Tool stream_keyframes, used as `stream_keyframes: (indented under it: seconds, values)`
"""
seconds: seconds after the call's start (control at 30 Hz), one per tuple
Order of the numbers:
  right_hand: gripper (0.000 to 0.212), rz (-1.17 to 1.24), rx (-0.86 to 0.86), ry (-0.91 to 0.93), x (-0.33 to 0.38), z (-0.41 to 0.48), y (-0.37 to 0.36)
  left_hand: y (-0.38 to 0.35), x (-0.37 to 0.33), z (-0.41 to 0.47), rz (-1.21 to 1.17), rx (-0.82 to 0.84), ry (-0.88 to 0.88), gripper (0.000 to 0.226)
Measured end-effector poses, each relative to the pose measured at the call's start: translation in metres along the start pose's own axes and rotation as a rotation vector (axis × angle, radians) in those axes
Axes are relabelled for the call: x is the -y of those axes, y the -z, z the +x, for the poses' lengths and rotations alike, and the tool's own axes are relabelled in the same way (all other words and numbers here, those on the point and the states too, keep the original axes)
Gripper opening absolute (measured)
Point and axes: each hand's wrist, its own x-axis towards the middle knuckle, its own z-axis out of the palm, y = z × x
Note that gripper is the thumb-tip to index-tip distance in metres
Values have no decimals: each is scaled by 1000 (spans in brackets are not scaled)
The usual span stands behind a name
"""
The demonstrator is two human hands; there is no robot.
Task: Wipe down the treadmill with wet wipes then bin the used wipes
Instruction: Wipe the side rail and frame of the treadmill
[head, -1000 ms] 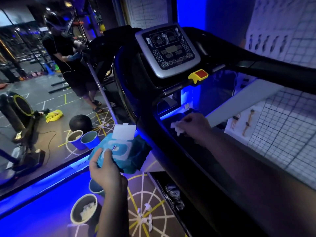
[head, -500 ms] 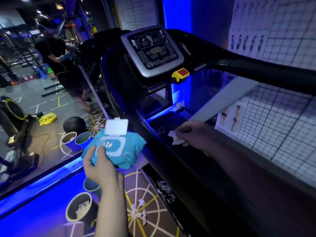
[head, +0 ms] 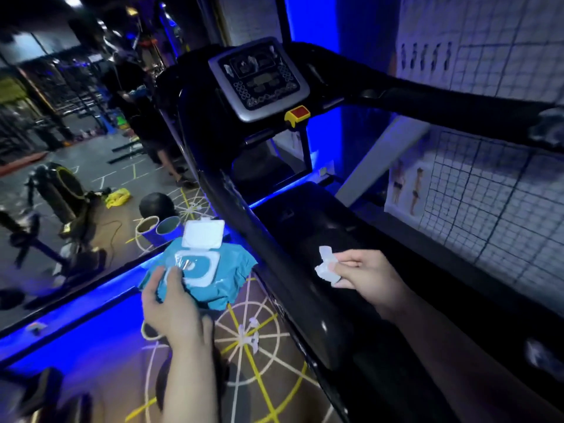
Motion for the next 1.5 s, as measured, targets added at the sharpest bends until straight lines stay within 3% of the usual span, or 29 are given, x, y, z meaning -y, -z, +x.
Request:
stream_keyframes:
  seconds: [0.37, 0.53, 0.63, 0.7, 0.97, 1.2, 1.33, 1.4, 1.5]
  values:
    - [2, -147, 86, 59, -7, -31, 14, 5, 1, -34, 102, 107, 20, 20]
    - [41, -151, 120, 108, -9, -11, -10, -13, 23, -30, 119, 123, 59, 16]
    - [15, -198, 85, 129, -8, 11, -23, -24, 24, -19, 107, 112, 64, 19]
    - [5, -225, 61, 143, -5, 23, -32, -31, 18, -14, 81, 51, 34, 17]
    - [7, -206, 161, 114, 2, 86, -54, -52, 10, 11, 59, -100, -24, 26]
    - [11, -303, 264, 183, -5, 156, -75, -68, 14, 36, 219, -246, -246, 27]
    - [13, -390, 423, 91, -4, 190, -85, -73, -22, 15, 384, -418, -269, 36]
    - [10, -449, 535, 50, 6, 198, -80, -84, -44, -8, 405, -520, -282, 31]
    - [13, -489, 705, -19, 27, 213, -70, -96, -48, -33, 445, -618, -220, 36]
